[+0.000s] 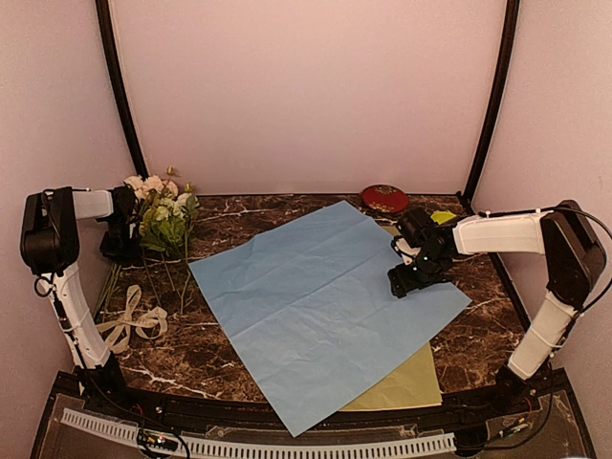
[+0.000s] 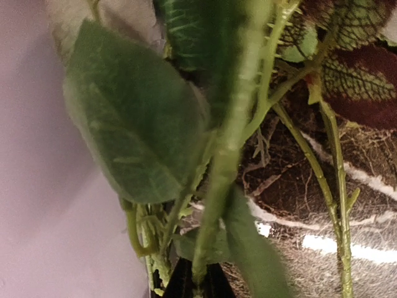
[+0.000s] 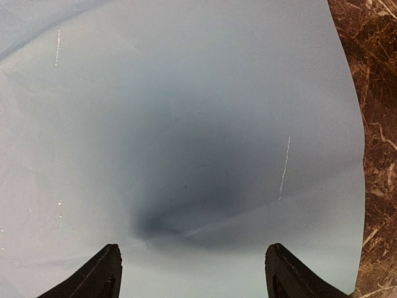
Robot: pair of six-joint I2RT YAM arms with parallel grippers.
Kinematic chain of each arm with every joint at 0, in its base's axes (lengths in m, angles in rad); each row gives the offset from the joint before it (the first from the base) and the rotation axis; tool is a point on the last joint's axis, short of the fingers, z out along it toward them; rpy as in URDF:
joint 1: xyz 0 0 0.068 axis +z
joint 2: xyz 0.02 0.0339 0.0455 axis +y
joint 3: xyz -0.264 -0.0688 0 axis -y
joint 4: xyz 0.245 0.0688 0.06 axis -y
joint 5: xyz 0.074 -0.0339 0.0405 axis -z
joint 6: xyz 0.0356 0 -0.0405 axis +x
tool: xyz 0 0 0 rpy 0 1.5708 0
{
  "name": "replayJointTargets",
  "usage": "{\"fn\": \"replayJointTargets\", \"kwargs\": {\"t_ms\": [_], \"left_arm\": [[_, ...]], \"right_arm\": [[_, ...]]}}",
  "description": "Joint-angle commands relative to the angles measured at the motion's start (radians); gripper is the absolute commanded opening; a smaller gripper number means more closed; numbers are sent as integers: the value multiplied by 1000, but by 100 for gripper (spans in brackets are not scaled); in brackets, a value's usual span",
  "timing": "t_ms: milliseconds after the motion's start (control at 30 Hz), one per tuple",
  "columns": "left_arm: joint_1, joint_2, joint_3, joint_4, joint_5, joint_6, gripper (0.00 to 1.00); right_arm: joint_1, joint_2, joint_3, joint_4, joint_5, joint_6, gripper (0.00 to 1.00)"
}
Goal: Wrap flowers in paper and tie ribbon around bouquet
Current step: Pick up the fake flower from the corner of the board.
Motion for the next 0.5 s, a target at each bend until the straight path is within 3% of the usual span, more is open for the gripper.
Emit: {"fn": "replayJointTargets", "kwargs": {"t_ms": [0, 333, 467], "left_arm": [[2, 2, 15, -6, -33, 5, 3], [3, 1, 20, -18, -8, -8, 0], [2, -80, -2, -14, 17, -57, 0]], "right_arm": [[6, 1, 26, -7, -12, -8, 80], [5, -8, 25, -11, -11, -9, 81], [6, -18, 23, -12, -7, -7, 81]]}}
